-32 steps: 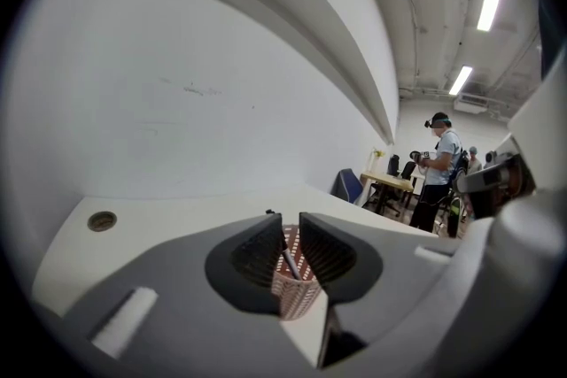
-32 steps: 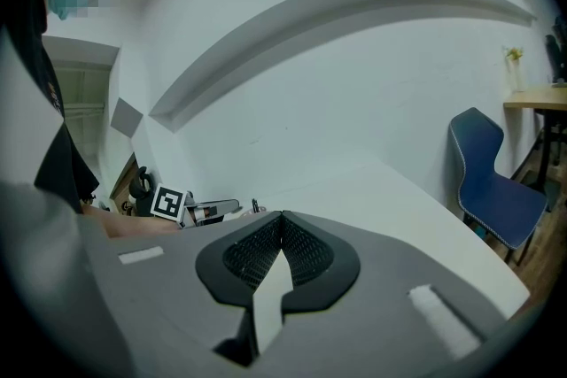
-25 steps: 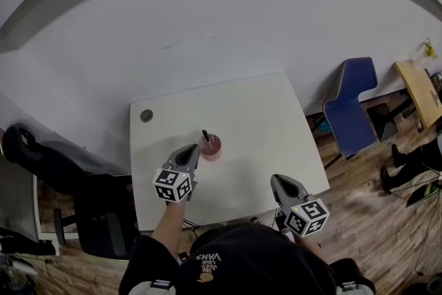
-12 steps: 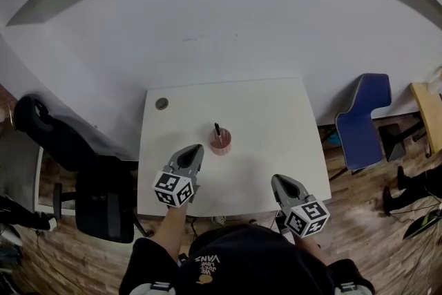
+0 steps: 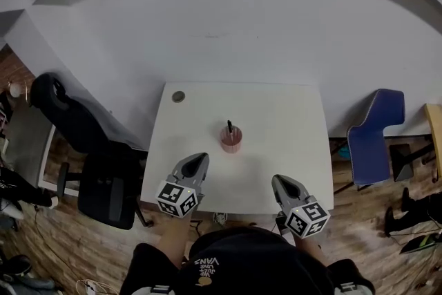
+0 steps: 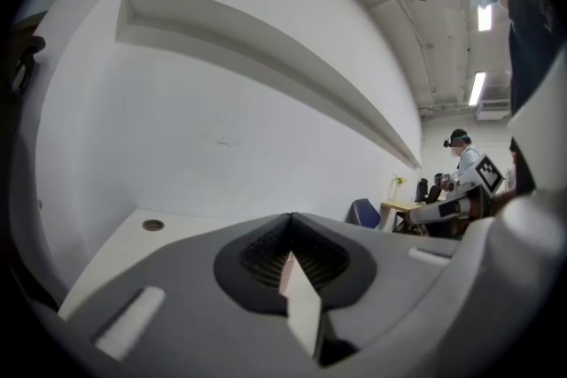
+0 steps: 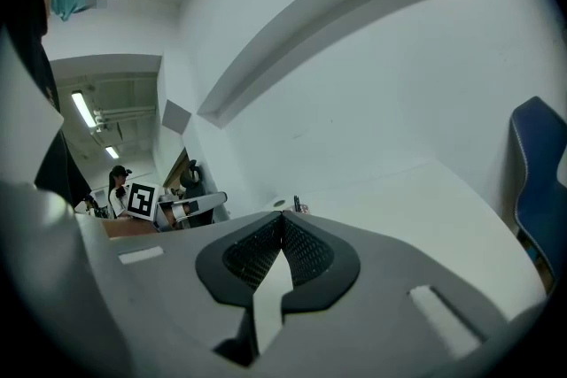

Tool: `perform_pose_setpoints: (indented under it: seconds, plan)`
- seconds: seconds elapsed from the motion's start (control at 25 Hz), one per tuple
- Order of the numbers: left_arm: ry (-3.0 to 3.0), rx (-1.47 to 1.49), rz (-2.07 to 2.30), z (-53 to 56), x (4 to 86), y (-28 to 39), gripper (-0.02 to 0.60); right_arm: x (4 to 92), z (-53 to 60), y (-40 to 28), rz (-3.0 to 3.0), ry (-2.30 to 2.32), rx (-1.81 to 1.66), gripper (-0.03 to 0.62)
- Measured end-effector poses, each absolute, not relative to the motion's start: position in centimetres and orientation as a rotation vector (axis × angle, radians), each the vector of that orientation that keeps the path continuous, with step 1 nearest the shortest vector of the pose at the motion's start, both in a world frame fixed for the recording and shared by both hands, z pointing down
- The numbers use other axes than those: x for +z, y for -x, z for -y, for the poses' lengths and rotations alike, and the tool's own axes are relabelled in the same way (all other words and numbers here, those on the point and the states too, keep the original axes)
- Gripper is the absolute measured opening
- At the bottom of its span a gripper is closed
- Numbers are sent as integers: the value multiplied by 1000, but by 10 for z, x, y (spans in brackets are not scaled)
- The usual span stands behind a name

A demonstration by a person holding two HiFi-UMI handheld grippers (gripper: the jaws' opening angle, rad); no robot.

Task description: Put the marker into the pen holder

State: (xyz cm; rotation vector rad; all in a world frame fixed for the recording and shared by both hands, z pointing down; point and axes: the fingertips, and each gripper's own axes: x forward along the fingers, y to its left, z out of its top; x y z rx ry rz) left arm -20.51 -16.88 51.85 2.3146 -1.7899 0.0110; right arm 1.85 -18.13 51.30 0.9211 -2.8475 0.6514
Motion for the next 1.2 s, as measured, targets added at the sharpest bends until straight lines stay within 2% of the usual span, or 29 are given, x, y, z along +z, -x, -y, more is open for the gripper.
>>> perform_pose_setpoints:
  seconds: [1.2]
  plan:
    - [-2030, -109, 2031, 55, 533, 156, 52, 522, 153, -14, 2895, -520, 565, 5]
